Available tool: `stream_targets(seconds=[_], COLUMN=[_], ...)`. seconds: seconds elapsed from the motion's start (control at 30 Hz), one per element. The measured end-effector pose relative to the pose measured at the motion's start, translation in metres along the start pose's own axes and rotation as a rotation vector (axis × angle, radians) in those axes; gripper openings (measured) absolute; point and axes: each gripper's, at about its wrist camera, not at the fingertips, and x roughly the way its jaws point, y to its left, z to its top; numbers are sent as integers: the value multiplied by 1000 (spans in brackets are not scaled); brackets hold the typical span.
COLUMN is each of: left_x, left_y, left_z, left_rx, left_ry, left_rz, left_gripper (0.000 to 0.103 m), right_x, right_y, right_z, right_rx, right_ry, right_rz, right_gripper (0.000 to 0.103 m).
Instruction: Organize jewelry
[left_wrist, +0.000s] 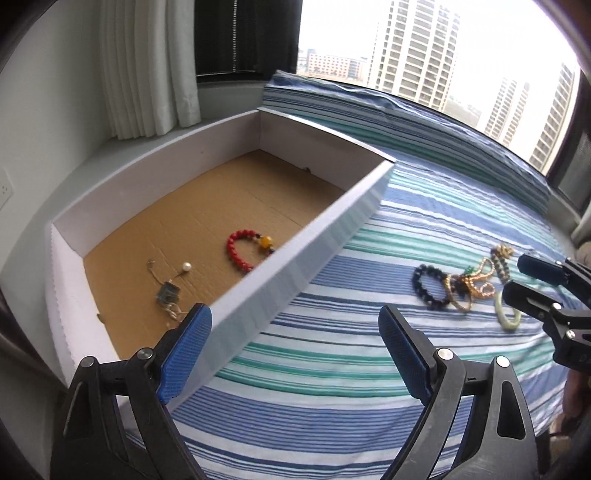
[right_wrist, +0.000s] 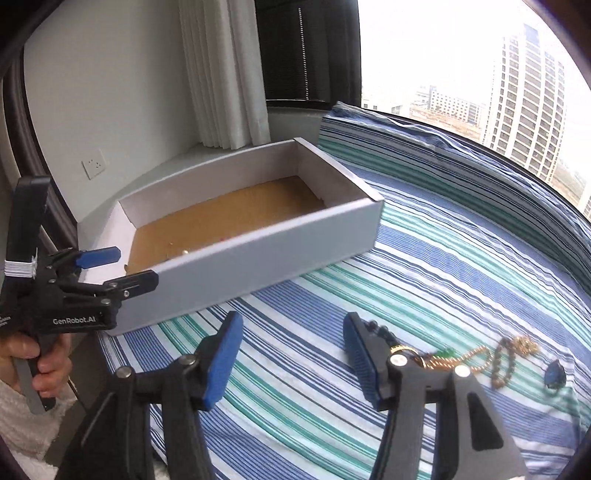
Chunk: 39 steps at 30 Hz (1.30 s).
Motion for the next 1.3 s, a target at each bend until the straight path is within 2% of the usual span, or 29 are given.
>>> stream_targets(seconds=[0.23,0.3,0.5,0.67,0.77,1.0,1.23,1.3], left_x=[-13,-10,-7,-11,-14,-19,-16,-14], left_y=[-79,-93,-119,-128,-128,-124,-122,-122], left_z=[-18,-21,-32,-39,-43,-48,-53,-55], left_rx=[91,111,150,195,203,191,183,177], left_ry=[-47,-43,-27,-49,-70,-107,-125,-109], left_rz=[-113,-120,-142,-109,-97,-91,-64,-77], left_gripper=[96,97,97,97,98,99,99,99], right_x=[-44,-53,-67,-79,-83,-87,-93,-96], right_y=[-63,-72,-87,-90,-88,-87,-84,-84], right_z=[-74,-94,-133,-143,-145,-152,-159,-160], right_rx=[143,151,200,223,222,245,239,231], right_ry=[5,12,41,9,-9,-32,-43,-56], right_rz=[-152,-191,-250,-280,-294,-246,-266,-280], right_gripper=[68,74,75,75,79,80,80,85])
